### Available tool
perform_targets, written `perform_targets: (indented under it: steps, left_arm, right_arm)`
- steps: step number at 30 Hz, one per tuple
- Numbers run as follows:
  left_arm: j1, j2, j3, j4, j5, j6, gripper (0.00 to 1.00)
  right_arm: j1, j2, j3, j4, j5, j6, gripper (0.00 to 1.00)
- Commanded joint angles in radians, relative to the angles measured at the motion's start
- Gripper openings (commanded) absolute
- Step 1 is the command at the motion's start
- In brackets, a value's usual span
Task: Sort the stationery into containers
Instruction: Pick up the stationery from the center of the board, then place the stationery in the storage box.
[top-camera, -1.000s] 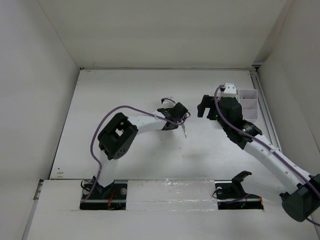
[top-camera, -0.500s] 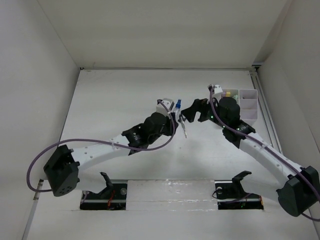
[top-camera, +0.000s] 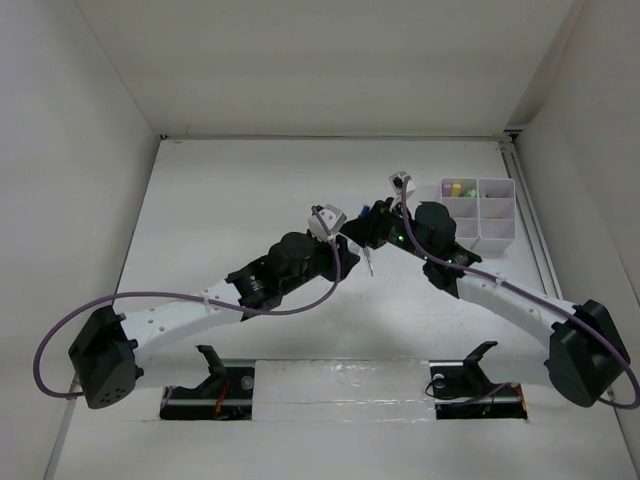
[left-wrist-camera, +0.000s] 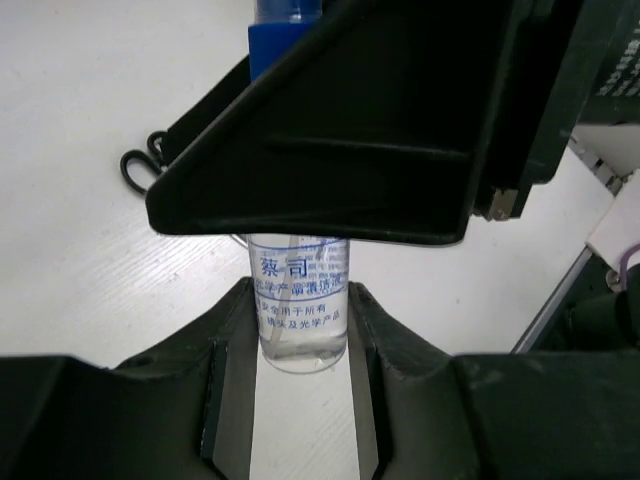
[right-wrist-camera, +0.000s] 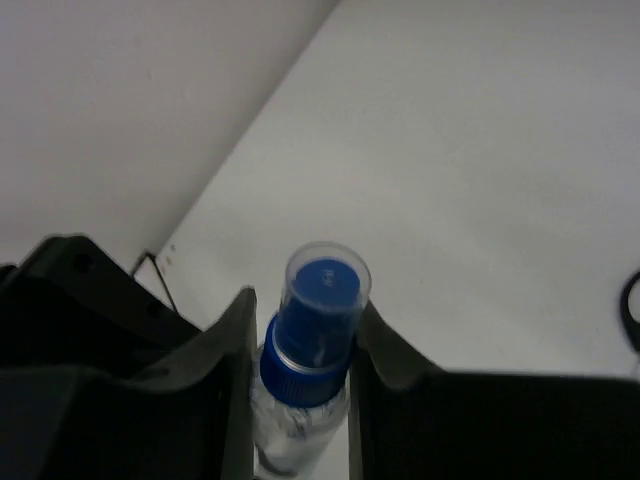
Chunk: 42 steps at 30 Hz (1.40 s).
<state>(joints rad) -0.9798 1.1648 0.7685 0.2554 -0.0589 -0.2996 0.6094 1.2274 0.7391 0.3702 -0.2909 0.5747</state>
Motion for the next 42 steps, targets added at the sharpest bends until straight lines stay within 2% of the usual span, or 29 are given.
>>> perform_targets:
  steps: [1,2,4,5,9,11,15,18,20,23,27,31,36,39,42]
  left_arm:
    - [0.003,-0.051,-0.006,0.088,0.019,0.019,0.0]
    - [0.003,-0.051,-0.006,0.088,-0.025,0.019,0.0]
    - [0.003,-0.051,-0.006,0.052,-0.073,0.008,0.59]
    - [0.003,-0.041,0.006,0.03,-0.126,-0.012,0.99]
    - [0.003,-0.016,0.054,-0.083,-0.168,-0.05,1.0]
    - [0.003,-0.025,0.054,-0.126,-0.182,-0.079,1.0]
    - [0.003,-0.073,0.045,-0.208,-0.212,-0.151,1.0]
    - [0.003,-0.099,0.045,-0.277,-0.239,-0.191,1.0]
    - [0.003,-0.111,0.035,-0.289,-0.252,-0.217,1.0]
    - [0.003,-0.132,0.035,-0.318,-0.243,-0.242,1.0]
    - [0.003,-0.151,0.003,-0.318,-0.234,-0.253,1.0]
    - [0.003,-0.16,0.003,-0.298,-0.216,-0.253,1.0]
    - [0.003,-0.16,0.003,-0.278,-0.168,-0.243,1.0]
    - [0.003,-0.183,-0.006,-0.265,-0.159,-0.243,1.0]
    - [0.003,-0.211,-0.027,-0.231,-0.145,-0.234,1.0]
  right_arm:
    - [0.019,0.0,0.005,0.138,-0.051,0.033,0.0]
    - [0.02,0.0,0.005,0.138,-0.051,0.033,0.0]
    - [0.02,-0.009,0.016,0.138,-0.039,0.022,0.0]
    - [0.01,-0.02,0.025,0.069,-0.016,-0.017,0.0]
    - [-0.059,-0.077,0.04,-0.063,0.209,-0.174,0.0]
    - [-0.131,-0.086,0.014,-0.054,0.289,-0.254,0.0]
    - [-0.241,-0.086,-0.042,0.015,0.338,-0.421,0.0]
    - [-0.338,-0.109,-0.116,0.125,0.314,-0.464,0.0]
    - [-0.387,-0.12,-0.164,0.255,0.314,-0.484,0.0]
    - [-0.505,-0.131,-0.23,0.358,0.314,-0.484,0.0]
    - [-0.654,-0.163,-0.264,0.397,0.189,-0.475,0.0]
    - [-0.804,-0.186,-0.316,0.481,0.164,-0.417,0.0]
    - [-0.87,-0.117,-0.355,0.59,0.177,-0.368,0.0]
    - [-0.922,-0.028,-0.398,0.818,0.19,-0.31,0.0]
    - [-0.95,0.023,-0.374,0.837,0.171,-0.288,0.0]
